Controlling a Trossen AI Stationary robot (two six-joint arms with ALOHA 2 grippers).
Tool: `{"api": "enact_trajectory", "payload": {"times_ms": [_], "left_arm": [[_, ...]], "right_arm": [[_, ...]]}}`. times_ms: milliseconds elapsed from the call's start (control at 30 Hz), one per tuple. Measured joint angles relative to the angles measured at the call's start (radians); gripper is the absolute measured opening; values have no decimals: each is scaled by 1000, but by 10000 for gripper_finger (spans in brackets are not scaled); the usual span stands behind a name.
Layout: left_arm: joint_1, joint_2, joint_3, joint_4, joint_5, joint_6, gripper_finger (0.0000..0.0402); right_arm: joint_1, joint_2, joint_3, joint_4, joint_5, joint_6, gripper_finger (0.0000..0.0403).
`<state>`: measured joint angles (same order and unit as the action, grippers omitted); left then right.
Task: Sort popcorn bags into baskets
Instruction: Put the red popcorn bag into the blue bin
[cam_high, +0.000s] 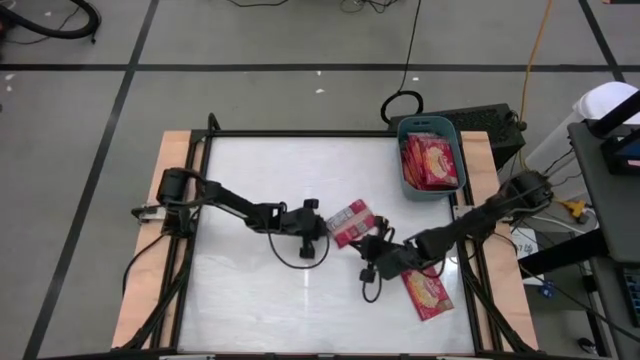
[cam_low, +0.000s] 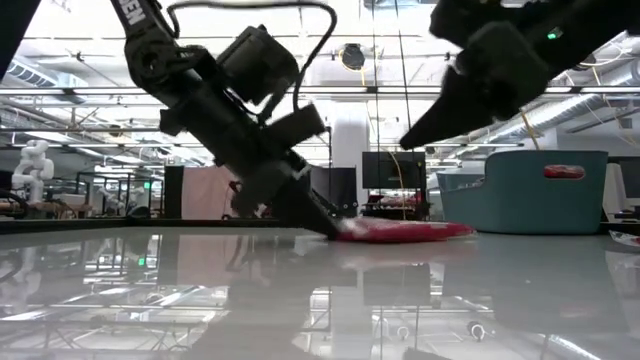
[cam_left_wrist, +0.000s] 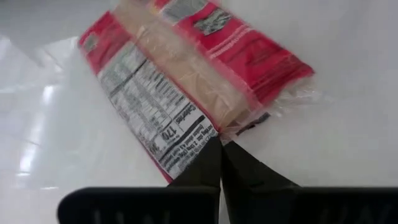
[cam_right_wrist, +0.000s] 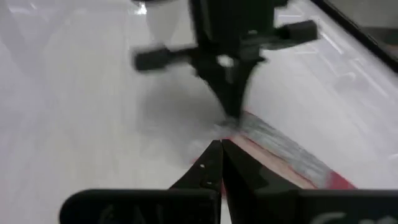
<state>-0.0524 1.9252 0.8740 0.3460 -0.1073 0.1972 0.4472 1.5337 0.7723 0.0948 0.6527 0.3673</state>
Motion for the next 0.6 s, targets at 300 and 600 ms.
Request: {"api": "enact_trajectory", "payload": {"times_ms": [300, 600], "left_arm": [[-12, -109, -3, 36, 14, -196, 2], [-15, -215, -2, 29, 34, -361, 1]], "right_arm": [[29, -126, 0, -277, -105, 83, 0], [26, -191, 0, -309, -76, 105, 0]]}}
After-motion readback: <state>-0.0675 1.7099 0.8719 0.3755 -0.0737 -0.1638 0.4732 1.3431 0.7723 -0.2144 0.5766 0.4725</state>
